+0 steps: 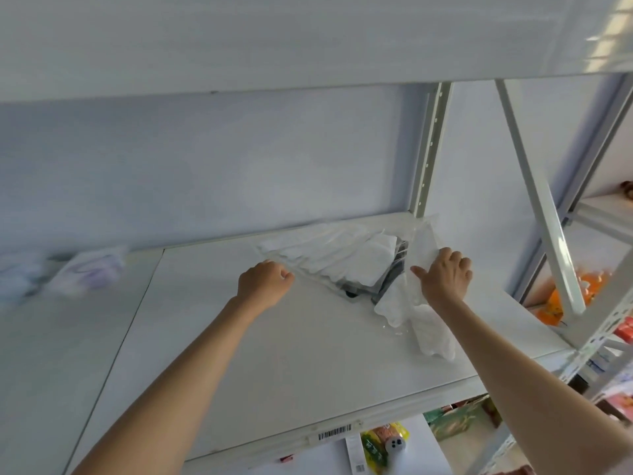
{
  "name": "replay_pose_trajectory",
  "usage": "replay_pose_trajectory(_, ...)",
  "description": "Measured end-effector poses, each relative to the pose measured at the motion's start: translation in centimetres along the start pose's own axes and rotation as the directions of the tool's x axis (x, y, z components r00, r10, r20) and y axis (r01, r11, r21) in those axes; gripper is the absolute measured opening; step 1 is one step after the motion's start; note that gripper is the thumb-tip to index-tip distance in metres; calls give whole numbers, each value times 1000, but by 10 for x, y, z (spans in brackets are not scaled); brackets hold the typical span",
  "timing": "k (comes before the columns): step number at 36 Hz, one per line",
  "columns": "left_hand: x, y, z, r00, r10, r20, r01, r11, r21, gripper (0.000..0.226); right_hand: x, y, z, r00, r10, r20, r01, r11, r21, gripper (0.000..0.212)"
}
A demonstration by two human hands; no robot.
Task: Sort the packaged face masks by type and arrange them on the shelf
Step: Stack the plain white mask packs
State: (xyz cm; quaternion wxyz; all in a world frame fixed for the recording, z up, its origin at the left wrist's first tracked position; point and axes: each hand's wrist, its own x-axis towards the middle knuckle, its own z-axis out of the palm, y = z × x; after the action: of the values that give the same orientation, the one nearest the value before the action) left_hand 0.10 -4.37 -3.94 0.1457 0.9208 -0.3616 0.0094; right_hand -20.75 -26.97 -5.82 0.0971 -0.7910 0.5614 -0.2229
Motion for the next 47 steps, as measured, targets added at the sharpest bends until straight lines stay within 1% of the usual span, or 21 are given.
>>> replay_pose_trajectory(2,-2,-2,0,1000,-9,14,9,1000,-7,30,2,0,1,1000,1,-24,0,999,53,48)
replay_pose_trajectory(4,-3,-1,-1,1000,-16,19,17,999,-41,29,4,-3,1,999,1,-39,8,974,228,38)
replay_pose_trajectory(6,-4,2,-2,999,-26,33,30,990,-139,32,1,-11,-3,1000,8,8,-11,869,495,30)
replay_pose_trajectory(8,-2,10,-4,998,-29,63,49,944,-327,45,-8,-28,-11,996,-12,89,-53,718,694,26)
replay_pose_trajectory(10,-2,24,-6,995,2,102,56,819,-570,59,-20,-46,-16,984,-64,164,-101,555,825,19)
replay_pose_trajectory(12,-2,42,-7,987,9,163,121,632,-765,51,-33,-62,-17,951,-151,271,-190,409,893,16)
replay_pose_trajectory(13,-2,49,-7,978,14,208,166,549,-819,46,-39,-69,-16,928,-194,319,-226,387,894,16)
replay_pose_trajectory(15,-1,61,-6,963,40,266,219,458,-862,43,-51,-79,-15,883,-268,385,-258,407,876,17)
replay_pose_trajectory(19,-4,69,1,955,89,284,230,385,-894,19,-65,-88,-15,830,-330,450,-303,410,860,20)
replay_pose_trajectory(21,-4,69,4,958,74,277,233,361,-903,13,-63,-84,-14,837,-310,451,-270,484,833,23)
replay_pose_trajectory(22,-3,68,5,962,57,269,232,358,-905,13,-60,-79,-14,852,-287,438,-224,557,800,26)
replay_pose_trajectory(23,-2,66,6,966,35,257,228,362,-904,13,-55,-71,-14,878,-253,407,-153,657,738,29)
replay_pose_trajectory(25,-1,60,7,972,-14,233,221,375,-900,12,-44,-47,-14,938,-160,306,-21,858,513,32)
replay_pose_trajectory(27,1,53,10,976,-43,213,212,405,-890,11,-36,-17,-18,975,-51,215,-8,964,265,40)
replay_pose_trajectory(28,1,51,11,977,-48,206,207,419,-884,13,-34,-3,-20,980,-17,199,-10,991,137,52)
replay_pose_trajectory(30,1,49,13,980,-55,194,198,436,-878,17,-32,18,-23,966,38,254,-18,997,-81,71)
replay_pose_trajectory(34,-3,50,16,983,-48,180,182,443,-878,18,-34,34,-22,954,86,288,-11,967,-253,76)
replay_pose_trajectory(37,-7,51,18,982,-42,182,181,459,-870,11,-34,33,-20,958,89,272,-34,979,-200,79)
replay_pose_trajectory(41,-12,51,20,980,-26,199,188,466,-864,7,-29,32,-24,933,133,333,-183,975,124,79)
replay_pose_trajectory(45,-16,51,19,975,-37,218,210,460,-863,18,-28,23,-31,946,142,290,-275,826,492,52)
replay_pose_trajectory(47,-20,54,15,973,-52,224,223,437,-871,31,-31,8,-35,956,94,280,-265,688,676,37)
